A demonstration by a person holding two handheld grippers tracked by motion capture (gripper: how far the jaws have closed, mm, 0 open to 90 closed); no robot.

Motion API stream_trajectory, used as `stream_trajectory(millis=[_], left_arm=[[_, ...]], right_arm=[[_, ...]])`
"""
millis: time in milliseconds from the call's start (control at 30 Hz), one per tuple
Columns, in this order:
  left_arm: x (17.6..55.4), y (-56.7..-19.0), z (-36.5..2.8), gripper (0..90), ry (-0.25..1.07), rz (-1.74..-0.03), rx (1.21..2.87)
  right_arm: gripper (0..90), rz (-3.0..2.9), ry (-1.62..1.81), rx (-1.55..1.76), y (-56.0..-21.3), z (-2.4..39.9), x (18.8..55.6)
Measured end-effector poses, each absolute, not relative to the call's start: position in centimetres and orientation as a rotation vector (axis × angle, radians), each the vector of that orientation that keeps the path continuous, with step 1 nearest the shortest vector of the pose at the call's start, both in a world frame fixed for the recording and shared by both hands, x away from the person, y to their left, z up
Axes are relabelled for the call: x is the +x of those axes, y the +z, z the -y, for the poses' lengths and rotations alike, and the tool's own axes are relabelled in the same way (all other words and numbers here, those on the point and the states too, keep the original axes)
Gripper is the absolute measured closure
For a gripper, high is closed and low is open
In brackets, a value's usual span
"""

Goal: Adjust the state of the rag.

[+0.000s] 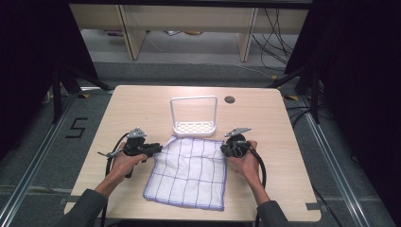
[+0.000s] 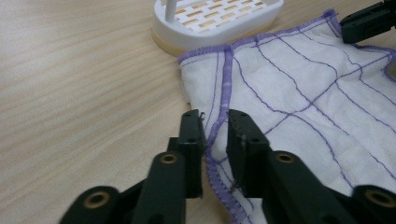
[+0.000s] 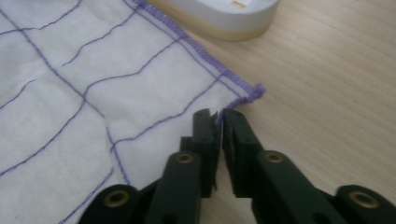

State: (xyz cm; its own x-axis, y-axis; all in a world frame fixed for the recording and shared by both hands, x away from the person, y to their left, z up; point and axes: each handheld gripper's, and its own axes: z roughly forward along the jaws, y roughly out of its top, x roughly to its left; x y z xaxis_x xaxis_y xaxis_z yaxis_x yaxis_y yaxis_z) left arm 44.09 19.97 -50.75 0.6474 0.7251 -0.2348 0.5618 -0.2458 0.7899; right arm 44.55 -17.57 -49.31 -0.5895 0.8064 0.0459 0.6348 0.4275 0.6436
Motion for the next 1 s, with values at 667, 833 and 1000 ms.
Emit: stream_trajectory(millis=[667, 833, 1000], left_arm=[[41.1, -49.2, -20.7, 47.2, 0.279, -1.01, 2.034], [37.7, -49.4, -21.0, 47.1, 0.174, -0.962, 2.072], [35.4, -50.6, -20.9, 44.5, 0.112, -0.948, 2.134]], right_arm=[[52.2, -2.377, 0.918, 1.241, -46.7, 19.5, 41.0], [51.9, -2.43, 0.972, 1.222, -46.9, 19.2, 37.1], [50.2, -2.491, 0.955, 1.212, -47.7, 19.0, 34.2]])
